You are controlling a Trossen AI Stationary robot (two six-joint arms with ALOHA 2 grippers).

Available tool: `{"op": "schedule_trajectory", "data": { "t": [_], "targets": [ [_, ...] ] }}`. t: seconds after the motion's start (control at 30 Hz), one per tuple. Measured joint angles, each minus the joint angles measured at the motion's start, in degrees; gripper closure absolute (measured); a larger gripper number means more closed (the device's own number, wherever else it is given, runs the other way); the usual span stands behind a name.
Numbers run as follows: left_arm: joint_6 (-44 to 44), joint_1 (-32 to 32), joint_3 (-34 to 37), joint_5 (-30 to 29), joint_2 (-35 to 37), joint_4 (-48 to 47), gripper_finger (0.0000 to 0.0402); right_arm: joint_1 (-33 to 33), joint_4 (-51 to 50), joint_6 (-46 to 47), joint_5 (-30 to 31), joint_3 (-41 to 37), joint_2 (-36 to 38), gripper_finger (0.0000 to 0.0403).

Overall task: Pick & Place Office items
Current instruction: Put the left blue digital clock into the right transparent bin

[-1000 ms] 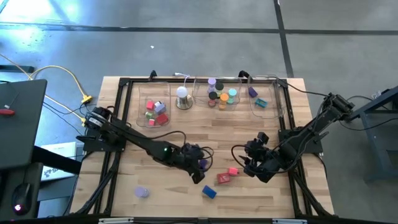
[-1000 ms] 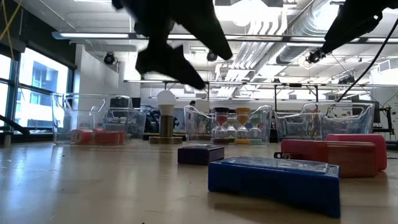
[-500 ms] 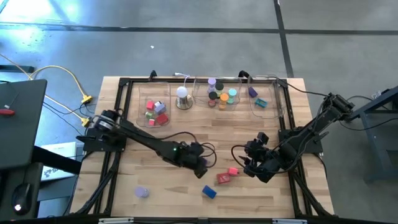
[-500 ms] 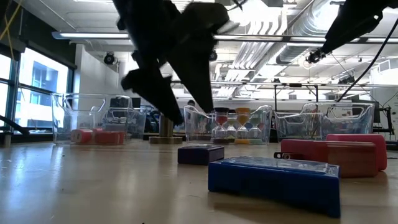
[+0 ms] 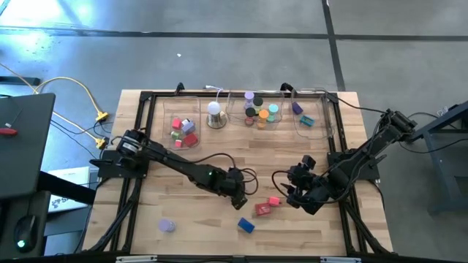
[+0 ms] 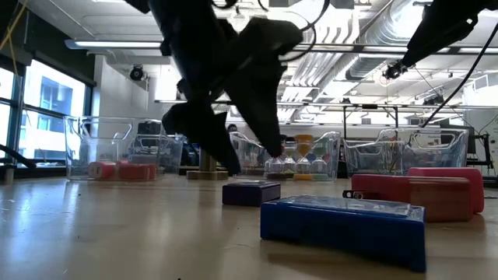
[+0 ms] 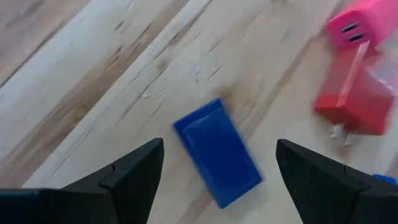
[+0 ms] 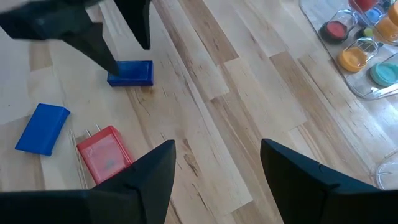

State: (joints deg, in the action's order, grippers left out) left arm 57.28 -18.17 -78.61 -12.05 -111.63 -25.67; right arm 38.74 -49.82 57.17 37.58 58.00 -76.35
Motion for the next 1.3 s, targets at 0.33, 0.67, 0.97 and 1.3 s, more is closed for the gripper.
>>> {"op": "schedule_trajectory", "data": {
  "t": [0.33,0.67,0.97,1.3],
  "targets": [
    [-0.9,0.1,0.1,3.0,-2.8,1.9,0.0099,0.0,0.8,-0.4,0.0,0.0,0.0,0.0179],
    [0.6,0.6,-0.3,2.3,-4.9,1.0,0.0099,0.0,0.8,-0.5,0.2,0.0,0.0,0.0179],
    [2.6,0.6,-0.2,2.1,-5.7,-1.2,0.0099,0.0,0.8,-0.5,0.2,0.0,0.0,0.0179],
    [3.7,0.8,-0.2,1.8,-5.8,-5.2,0.0129,0.0,0.8,-0.5,0.2,0.0,0.0,0.0179]
  ]
}}
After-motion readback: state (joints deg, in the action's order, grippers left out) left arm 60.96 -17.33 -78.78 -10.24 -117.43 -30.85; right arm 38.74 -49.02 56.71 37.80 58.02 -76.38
